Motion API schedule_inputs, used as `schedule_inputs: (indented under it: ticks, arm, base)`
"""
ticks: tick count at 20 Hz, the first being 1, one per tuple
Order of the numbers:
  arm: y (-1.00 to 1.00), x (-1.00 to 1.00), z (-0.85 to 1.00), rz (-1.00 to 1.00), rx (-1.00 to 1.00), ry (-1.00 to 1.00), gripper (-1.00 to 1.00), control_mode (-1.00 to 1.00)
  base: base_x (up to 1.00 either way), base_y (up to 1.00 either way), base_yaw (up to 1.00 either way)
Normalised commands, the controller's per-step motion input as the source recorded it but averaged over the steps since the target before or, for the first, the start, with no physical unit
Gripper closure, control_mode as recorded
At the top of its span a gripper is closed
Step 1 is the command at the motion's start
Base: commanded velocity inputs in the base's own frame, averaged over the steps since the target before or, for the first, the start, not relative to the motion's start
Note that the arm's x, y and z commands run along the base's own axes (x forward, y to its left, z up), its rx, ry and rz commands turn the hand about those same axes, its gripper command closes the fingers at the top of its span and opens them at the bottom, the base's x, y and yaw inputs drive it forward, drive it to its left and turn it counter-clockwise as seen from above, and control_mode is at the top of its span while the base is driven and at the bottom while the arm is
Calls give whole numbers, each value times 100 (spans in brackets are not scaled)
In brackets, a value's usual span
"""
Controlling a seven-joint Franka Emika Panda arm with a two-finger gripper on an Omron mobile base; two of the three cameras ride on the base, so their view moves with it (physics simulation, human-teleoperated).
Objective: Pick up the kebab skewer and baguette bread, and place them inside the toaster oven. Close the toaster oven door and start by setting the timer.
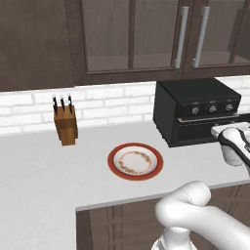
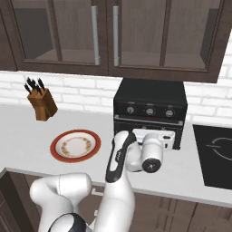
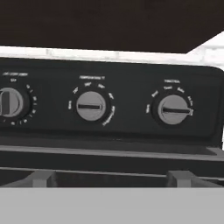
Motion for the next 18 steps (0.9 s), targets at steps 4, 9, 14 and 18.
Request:
schedule_inputs:
  ticks: [4, 9, 14, 18]
  arm:
    - [56, -2, 31, 0, 0, 5, -100, -100]
    - [45, 0, 39, 0, 0, 2, -100, -100]
    - [31, 0, 17, 0, 0, 0, -100, -100]
    - [14, -1, 1, 0, 1, 0, -100, -100]
  base:
    - [0, 0, 0]
    - [0, 0, 0]
    - [0, 0, 0]
    - [0, 0, 0]
